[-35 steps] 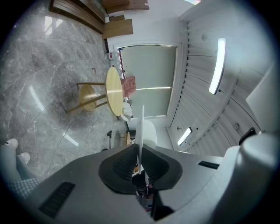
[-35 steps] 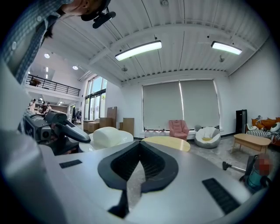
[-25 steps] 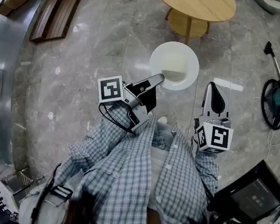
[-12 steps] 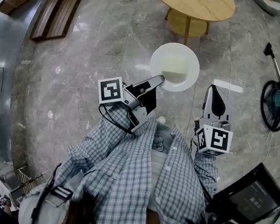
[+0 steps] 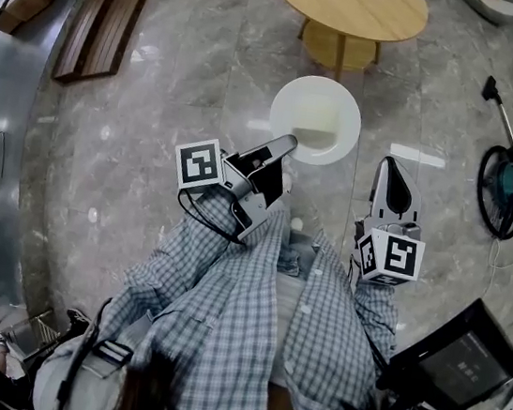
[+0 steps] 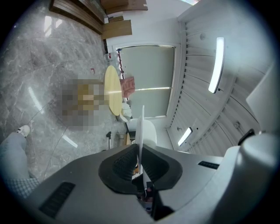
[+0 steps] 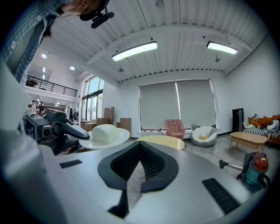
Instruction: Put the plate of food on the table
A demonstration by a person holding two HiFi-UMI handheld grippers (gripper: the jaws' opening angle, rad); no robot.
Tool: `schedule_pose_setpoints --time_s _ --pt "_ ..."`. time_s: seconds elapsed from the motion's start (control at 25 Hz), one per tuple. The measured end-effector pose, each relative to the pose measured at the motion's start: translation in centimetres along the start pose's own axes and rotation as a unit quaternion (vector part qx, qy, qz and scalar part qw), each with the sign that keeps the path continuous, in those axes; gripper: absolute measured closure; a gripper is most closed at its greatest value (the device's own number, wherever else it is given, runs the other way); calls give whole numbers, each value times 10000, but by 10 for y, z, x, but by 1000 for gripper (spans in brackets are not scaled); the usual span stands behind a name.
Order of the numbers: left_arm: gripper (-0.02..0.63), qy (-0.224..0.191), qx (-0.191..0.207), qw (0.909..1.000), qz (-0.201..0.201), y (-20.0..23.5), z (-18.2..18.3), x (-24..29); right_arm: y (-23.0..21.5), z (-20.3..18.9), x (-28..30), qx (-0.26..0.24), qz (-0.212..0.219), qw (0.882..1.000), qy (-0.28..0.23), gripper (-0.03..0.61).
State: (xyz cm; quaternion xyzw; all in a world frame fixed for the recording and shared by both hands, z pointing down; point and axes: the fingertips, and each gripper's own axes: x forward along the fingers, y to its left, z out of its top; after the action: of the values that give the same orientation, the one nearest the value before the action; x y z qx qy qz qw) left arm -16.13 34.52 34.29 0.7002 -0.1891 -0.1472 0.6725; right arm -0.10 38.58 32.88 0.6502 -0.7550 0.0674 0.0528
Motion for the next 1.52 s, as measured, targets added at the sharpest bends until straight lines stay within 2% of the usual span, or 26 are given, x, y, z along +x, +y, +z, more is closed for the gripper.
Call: schedule_pose_setpoints --time_s 0.32,0.6,0.84,1.08,1.52 --pt "588 141 -38 9999 4 -5 35 25 -9 13 34 -10 -98 9999 33 572" --pt "588 287 -68 9996 -19 5 55 76 -47 4 67 34 -220 9997 120 572" --pt "588 367 -109 9993 -43 4 79 88 -48 13 92 -13 -275 9996 95 572" --pt "588 444 -157 9989 -38 11 119 105 -49 18 132 54 -424 9989 170 572" --pt "588 480 -163 9987 -17 15 130 110 -52 18 145 11 -419 9991 76 572"
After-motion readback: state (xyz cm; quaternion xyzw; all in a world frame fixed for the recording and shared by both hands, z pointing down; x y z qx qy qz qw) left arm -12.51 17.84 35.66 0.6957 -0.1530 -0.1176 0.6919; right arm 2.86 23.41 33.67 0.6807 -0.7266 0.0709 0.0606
